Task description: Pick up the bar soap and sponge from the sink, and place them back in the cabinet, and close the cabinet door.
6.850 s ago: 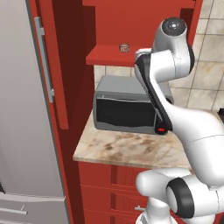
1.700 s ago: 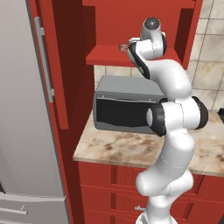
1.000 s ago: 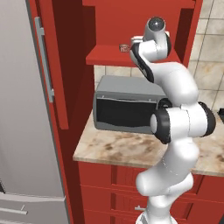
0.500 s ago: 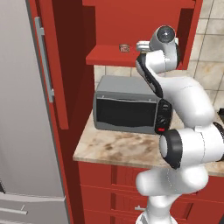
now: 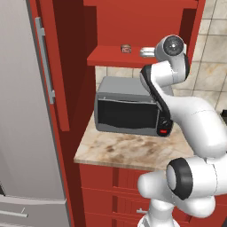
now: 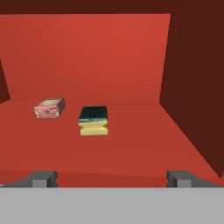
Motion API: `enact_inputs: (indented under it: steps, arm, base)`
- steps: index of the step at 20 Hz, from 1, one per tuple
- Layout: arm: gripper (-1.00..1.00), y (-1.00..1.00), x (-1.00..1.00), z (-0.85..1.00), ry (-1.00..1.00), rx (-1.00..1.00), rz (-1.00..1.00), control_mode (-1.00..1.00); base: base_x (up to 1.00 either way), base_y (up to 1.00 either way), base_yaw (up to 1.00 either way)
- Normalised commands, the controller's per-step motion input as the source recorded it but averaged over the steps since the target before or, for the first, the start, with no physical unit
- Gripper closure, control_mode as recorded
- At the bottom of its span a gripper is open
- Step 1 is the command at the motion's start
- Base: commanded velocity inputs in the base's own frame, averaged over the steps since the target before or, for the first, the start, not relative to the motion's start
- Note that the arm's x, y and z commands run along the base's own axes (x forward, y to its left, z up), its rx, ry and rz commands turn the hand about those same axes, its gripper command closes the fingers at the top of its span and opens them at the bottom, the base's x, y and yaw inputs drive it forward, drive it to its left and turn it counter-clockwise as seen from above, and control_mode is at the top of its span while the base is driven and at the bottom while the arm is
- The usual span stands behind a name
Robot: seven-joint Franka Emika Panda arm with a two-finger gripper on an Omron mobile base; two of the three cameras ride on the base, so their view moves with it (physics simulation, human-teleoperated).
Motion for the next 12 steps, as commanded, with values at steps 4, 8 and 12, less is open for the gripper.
enact_inputs:
  steps: [4, 8, 12]
  arm:
    - [-1.00, 0.21, -0.64, 0.23, 0.00, -0.05, 0.00, -1.00]
    - [-1.00, 0.06, -0.61, 0.24, -0.01, -0.08, 0.00, -1.00]
    - [-1.00, 0.02, -0.67, 0.23, 0.00, -0.07, 0.00, -1.00]
  base:
    - [0.00, 0.00, 0.00]
    - [0.00, 0.00, 0.00]
    - [0.00, 0.00, 0.00]
